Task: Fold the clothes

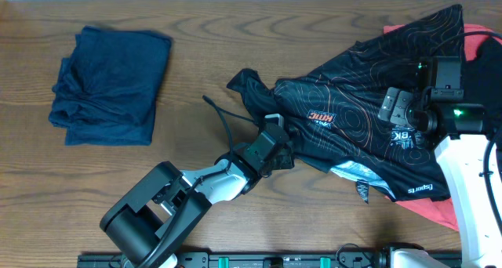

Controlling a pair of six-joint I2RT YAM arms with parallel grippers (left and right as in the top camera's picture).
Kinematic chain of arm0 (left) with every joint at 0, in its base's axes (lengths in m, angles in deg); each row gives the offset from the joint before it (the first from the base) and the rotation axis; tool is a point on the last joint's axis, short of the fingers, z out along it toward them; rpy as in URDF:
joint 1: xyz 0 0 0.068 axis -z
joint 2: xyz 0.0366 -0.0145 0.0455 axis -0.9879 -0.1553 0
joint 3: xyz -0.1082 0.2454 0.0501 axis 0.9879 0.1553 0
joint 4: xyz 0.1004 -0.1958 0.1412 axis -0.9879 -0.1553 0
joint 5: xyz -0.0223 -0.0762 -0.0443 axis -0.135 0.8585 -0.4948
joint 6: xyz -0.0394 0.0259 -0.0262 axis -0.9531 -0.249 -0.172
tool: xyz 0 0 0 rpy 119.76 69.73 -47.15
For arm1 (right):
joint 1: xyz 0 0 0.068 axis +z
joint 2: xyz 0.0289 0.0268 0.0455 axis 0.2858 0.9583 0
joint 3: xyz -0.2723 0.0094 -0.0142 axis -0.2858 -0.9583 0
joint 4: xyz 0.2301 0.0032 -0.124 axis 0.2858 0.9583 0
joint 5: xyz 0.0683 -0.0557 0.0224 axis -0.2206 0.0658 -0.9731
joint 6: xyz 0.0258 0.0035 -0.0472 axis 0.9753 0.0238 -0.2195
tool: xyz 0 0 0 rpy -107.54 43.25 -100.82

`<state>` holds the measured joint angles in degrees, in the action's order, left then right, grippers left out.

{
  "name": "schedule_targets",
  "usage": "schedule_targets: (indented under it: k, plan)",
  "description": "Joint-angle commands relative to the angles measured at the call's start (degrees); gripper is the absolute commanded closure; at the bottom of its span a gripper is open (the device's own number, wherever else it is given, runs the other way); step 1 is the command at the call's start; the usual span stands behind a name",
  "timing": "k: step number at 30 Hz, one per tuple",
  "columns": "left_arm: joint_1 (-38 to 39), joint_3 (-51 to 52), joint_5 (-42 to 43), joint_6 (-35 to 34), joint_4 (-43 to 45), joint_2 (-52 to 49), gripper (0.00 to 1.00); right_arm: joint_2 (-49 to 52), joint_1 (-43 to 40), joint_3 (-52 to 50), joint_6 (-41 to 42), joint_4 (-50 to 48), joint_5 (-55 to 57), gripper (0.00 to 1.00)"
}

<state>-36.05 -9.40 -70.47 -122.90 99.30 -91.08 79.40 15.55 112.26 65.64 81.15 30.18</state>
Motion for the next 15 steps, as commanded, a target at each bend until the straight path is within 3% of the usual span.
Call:
schedule_targets:
  k: [1, 7, 10, 15]
  plan:
    - [-2.1, -0.5, -1.7, 4.5, -4.3, 1.6, 0.94, -0.9, -0.5, 0.7, 1.0, 0.3, 0.2, 0.01]
    - [-13.7, -0.5, -7.1, 18.4, -21.6, 15.5, 0.94, -0.9, -0.5, 0.7, 1.0, 0.7, 0.2, 0.01]
    - [-22.1, -0.6, -9.2, 23.6, -22.4, 22.7, 0.94, -0.9, -0.5, 0.7, 1.0, 0.6, 0.2, 0.01]
    - [-34.3, -0.7, -9.2, 25.3, -19.6, 28.0, 0.94, -0.9, -0.5, 0.7, 1.0, 0.9, -1.1, 0.01]
